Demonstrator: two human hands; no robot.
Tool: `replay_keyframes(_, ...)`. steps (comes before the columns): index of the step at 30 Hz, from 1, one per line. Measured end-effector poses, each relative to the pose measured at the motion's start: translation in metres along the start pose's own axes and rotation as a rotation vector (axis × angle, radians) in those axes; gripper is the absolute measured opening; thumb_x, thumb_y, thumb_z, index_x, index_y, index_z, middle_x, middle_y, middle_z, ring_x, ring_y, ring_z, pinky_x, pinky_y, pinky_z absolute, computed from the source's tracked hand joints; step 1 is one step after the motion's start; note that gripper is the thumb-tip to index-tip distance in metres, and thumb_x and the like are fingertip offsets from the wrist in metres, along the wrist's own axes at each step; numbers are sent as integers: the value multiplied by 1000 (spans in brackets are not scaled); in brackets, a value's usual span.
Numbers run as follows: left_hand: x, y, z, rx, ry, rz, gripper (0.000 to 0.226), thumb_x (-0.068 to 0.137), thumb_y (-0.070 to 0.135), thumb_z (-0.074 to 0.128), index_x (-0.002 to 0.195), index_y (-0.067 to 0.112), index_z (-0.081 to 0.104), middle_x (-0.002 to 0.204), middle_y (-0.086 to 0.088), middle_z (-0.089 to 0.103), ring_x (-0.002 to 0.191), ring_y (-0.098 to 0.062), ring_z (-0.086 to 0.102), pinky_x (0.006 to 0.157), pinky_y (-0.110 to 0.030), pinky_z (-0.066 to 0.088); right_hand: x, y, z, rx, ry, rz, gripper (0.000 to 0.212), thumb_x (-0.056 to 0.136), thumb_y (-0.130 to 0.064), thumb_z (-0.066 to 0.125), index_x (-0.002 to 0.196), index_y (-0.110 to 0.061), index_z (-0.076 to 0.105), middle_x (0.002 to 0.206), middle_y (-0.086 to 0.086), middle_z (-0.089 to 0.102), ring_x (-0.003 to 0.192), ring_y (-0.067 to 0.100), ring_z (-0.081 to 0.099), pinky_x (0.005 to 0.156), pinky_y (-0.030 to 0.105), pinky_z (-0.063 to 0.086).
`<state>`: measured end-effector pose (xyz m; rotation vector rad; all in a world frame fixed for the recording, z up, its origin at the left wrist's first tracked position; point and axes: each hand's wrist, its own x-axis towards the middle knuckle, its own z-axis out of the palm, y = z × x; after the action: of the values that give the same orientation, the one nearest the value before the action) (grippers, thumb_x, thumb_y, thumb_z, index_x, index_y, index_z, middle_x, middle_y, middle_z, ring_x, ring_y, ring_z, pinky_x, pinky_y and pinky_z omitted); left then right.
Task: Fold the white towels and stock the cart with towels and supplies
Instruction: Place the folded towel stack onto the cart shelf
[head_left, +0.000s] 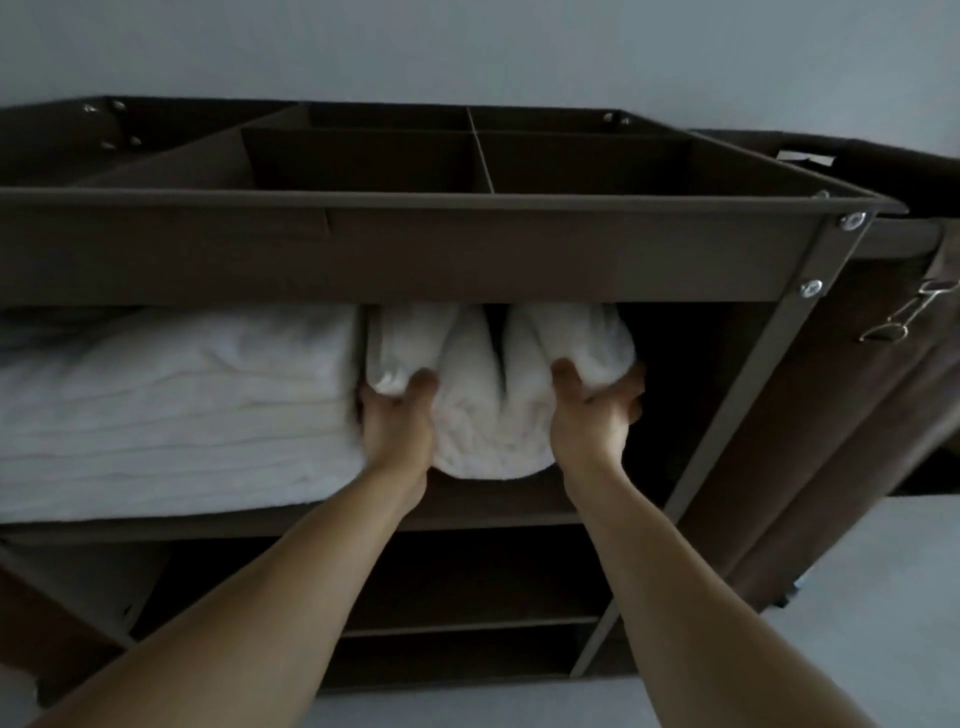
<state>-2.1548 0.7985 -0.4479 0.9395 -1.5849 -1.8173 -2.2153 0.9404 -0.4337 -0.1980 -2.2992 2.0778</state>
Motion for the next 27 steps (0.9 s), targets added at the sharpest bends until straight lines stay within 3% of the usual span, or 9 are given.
replay_keyframes(3,6,-13,-3,-184,-12,-126,48,74,44,65,116,20,67,107,-3,74,101,-22,71,93,-47,56,15,8,3,145,138,158,88,89,-59,60,156,-23,16,154,13,38,126,33,54,81,35,47)
replay_keyframes(6,-3,-3,-1,-274,33,-178,31,85,32,63,110,17,70,101,-6,76,90,-22,73,85,-41,60,10,14,-1,366,216,444,76,87,-68,56,135,-9,48,114,9,66,94,26,67,79,34,54)
replay_keyframes(8,-6,2,-1,-302,41,-205,26,88,30,62,109,15,71,97,-7,76,88,-23,74,83,-41,60,3,11,-9,479,171,582,75,85,-71,57,127,-9,56,94,4,66,78,22,64,79,36,57)
replay_keyframes(11,-10,7,-3,-341,46,-246,22,90,28,61,104,15,71,96,-8,76,89,-25,73,85,-43,60,-3,6,-19,465,132,588,78,82,-65,65,136,-12,51,103,6,63,84,22,59,73,35,50)
replay_keyframes(14,-13,10,-3,-438,13,-301,20,94,24,56,108,14,67,106,-12,73,96,-30,70,88,-49,57,-26,3,-20,85,98,193,93,82,-51,71,155,-19,23,155,7,33,138,28,36,106,45,41)
replay_keyframes(16,-12,11,-4,-459,-25,-320,19,98,21,49,103,12,65,108,-15,71,99,-32,68,88,-51,56,-37,4,-23,-314,127,-469,85,85,-42,68,153,-21,24,157,6,24,143,21,18,116,45,28)
replay_keyframes(18,-7,6,-8,-424,-87,-333,26,101,21,41,105,12,65,112,-17,70,102,-34,68,86,-51,56,-24,4,-19,-671,91,-970,73,83,-44,63,147,-20,37,152,9,36,141,28,24,115,51,27)
replay_keyframes(23,9,-1,-5,-269,-45,-347,31,101,29,41,115,13,64,114,-15,70,98,-33,69,73,-45,61,34,20,-29,-1285,-344,-767,96,84,-77,45,158,-32,3,167,3,-4,153,29,-11,121,54,-6)
replay_keyframes(27,-22,-4,-12,-90,41,-266,16,94,41,58,97,25,57,94,-1,64,85,-20,64,74,-37,54,37,49,-42,-1367,-377,-849,128,69,-68,72,154,-32,-17,165,4,-16,151,29,-20,120,50,-14)
